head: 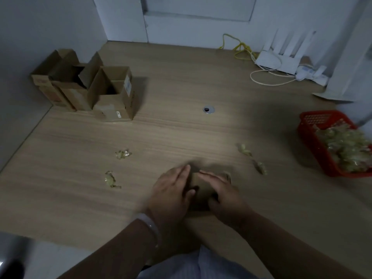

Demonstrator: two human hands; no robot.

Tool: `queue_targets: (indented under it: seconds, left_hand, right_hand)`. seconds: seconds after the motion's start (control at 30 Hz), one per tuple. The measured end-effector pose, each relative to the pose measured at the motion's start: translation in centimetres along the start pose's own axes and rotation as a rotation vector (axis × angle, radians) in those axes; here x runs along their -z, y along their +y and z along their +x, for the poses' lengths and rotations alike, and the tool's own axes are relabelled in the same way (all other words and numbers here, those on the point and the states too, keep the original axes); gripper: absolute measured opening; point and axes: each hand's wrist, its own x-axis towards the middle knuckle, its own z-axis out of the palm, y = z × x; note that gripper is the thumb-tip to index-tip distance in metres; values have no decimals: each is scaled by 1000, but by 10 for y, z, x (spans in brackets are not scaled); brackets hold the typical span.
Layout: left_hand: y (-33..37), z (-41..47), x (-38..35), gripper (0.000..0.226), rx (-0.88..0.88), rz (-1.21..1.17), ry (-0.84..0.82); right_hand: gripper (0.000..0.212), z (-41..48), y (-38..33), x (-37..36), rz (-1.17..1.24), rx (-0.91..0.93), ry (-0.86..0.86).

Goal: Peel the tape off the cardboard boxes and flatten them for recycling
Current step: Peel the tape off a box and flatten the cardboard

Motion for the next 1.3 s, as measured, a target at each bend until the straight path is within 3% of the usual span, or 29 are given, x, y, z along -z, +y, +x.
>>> queue_targets:
  seconds: [0.1, 0.17, 0.27, 0.33, 0.4, 0.57, 0.8, 0.93, 0.97, 1.1, 1.3]
  left_hand:
    - [5, 7, -13, 70, -54, 250, -152]
    - [2, 9, -14, 69, -71, 313, -169]
    - [2, 13, -10, 69, -95, 308, -175]
    - [9, 17, -11, 69, -151, 277, -203]
    - [15, 21, -11, 69, -190, 231, -227]
    - [15, 24, -8, 72, -216, 225, -190]
    - [18, 17, -9, 68, -246, 164, -128]
    - [19, 16, -9, 68, -225, 123, -115]
    - [18, 16, -9, 70, -216, 119, -121]
    - [15, 17, -13, 73, -196, 167, -167]
    - [17, 16, -12, 73, -184, 110, -156]
  right_hand:
    - [46, 1, -1, 3, 300, -213, 391]
    - [40, 1, 6, 11, 335, -338, 558]
    - [27, -2, 26, 31, 280, -422, 369]
    - [24, 0, 33, 35, 401, -539, 189]
    - [25, 4, 37, 33, 478, -638, 121]
    - [18, 11, 43, 38, 482, -696, 233]
    - [6, 20, 53, 40, 618, -695, 228]
    - [12, 11, 53, 38, 177, -531, 349]
    - [13, 6, 51, 37, 168, -496, 388]
    - [19, -20, 50, 37, 310, -481, 446]
    - [4, -24, 38, 40, 994, -732, 303]
